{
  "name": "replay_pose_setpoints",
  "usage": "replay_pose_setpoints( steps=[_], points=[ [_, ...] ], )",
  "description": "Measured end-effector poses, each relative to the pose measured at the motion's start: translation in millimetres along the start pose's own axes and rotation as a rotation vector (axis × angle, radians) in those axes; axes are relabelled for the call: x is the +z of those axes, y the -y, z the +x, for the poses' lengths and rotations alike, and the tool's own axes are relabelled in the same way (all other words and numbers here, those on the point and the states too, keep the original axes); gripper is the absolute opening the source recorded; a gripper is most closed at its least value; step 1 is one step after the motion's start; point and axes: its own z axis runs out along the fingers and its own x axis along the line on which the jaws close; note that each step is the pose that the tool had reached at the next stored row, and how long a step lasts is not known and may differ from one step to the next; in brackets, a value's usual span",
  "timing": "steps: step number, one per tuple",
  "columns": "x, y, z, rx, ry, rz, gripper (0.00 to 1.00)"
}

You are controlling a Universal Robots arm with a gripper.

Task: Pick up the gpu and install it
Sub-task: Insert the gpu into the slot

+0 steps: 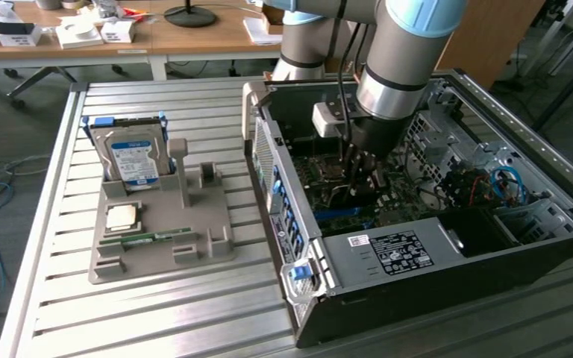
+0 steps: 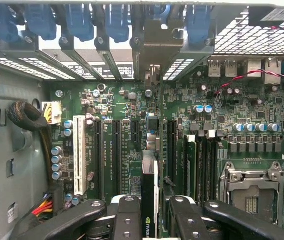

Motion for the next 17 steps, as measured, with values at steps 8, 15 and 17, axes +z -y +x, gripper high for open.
replay_pose_setpoints(
  steps=[8, 15, 17],
  points=[
    [2.2, 0.1, 0.0, 0.000, 0.0002, 0.0001, 0.26],
    [3.5, 0.0, 0.1, 0.000, 0.0000, 0.0000, 0.26],
    [3.9, 0.0, 0.0, 0.000, 0.0001, 0.0000, 0.26]
  ],
)
